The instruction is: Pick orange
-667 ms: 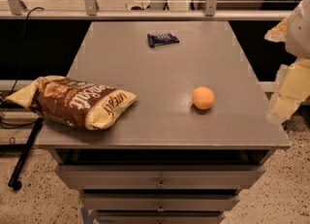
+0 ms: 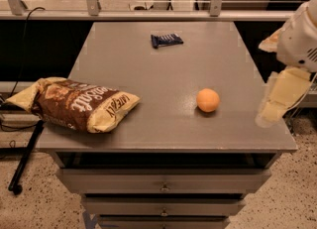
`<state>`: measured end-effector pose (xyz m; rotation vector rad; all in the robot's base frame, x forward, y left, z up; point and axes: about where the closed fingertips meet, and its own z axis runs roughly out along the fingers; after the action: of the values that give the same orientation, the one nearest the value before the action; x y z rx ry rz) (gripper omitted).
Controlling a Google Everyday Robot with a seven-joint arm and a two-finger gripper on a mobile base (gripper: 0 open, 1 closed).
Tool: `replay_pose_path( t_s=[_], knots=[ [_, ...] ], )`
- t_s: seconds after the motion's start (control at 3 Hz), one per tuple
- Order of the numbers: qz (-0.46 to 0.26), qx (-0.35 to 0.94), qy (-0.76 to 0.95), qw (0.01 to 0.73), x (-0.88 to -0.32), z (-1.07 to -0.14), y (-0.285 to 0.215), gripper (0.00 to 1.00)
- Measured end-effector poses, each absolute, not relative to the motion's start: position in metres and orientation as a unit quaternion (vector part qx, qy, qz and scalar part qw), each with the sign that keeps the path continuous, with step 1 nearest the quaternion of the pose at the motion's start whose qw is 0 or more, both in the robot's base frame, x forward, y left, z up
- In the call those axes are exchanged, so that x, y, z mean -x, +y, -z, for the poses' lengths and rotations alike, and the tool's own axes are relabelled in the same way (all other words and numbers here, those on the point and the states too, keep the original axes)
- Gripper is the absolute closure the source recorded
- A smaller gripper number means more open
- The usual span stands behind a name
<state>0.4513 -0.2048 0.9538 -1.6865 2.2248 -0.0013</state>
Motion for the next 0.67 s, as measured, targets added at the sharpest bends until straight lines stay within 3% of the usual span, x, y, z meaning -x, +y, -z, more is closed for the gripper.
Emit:
replay_pose_path(
  t_s=[0.67],
  knots=[
    [-0.107,0.577,0.781,0.214,-0.484,-0.881,-0.162,0.0]
  ],
)
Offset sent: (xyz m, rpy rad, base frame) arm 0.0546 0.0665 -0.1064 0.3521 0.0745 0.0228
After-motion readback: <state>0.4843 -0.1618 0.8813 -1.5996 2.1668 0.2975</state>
